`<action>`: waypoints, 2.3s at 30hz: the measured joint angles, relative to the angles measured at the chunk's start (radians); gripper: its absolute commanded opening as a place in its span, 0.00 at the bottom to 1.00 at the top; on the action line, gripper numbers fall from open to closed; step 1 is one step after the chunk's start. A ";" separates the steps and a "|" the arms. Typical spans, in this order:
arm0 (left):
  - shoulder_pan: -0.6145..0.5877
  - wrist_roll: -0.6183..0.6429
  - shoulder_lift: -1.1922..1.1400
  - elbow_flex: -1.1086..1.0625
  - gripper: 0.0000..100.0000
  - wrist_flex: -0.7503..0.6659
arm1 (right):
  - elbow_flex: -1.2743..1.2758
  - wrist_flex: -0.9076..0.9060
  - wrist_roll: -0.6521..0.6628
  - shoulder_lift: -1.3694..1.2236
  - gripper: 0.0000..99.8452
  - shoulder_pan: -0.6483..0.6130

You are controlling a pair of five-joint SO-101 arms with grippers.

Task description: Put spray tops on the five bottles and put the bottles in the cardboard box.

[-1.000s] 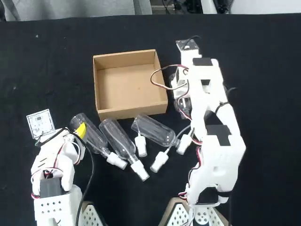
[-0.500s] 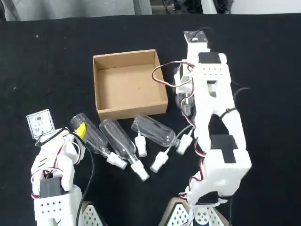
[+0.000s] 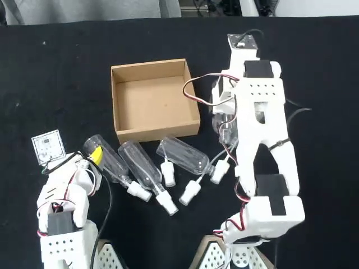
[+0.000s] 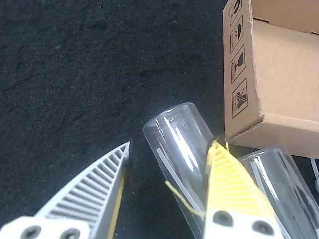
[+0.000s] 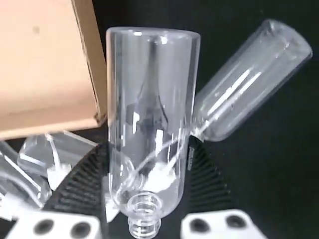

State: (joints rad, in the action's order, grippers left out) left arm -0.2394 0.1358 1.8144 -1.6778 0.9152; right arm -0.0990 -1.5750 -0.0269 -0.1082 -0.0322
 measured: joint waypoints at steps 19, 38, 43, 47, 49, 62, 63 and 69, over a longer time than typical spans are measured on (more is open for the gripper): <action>0.000 0.000 0.000 0.000 0.23 0.000 | 0.000 -0.107 -0.190 0.000 0.01 0.101; 0.000 0.000 0.000 0.000 0.23 0.000 | 0.000 -0.153 -0.276 0.000 0.01 0.311; 0.000 0.000 0.000 0.000 0.23 0.000 | 0.000 -0.153 -0.315 0.000 0.01 0.347; 0.000 0.000 0.000 0.000 0.23 0.000 | 0.061 -0.153 -0.353 0.049 0.01 0.367; 0.000 0.000 0.000 0.000 0.23 0.000 | 0.115 -0.153 -0.358 0.123 0.01 0.368; 0.000 0.000 0.000 0.000 0.23 0.000 | 0.566 0.077 -0.411 0.506 0.01 0.367; 0.000 0.000 0.000 0.000 0.23 0.000 | 0.591 0.084 -0.411 0.520 0.01 0.367; 0.000 0.000 0.000 0.000 0.23 0.000 | 0.694 0.097 -0.425 0.551 0.01 0.367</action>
State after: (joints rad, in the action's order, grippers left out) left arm -0.2394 0.1358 1.8144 -1.6778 0.9152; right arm 0.5946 -1.4784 -0.4519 0.4427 0.3345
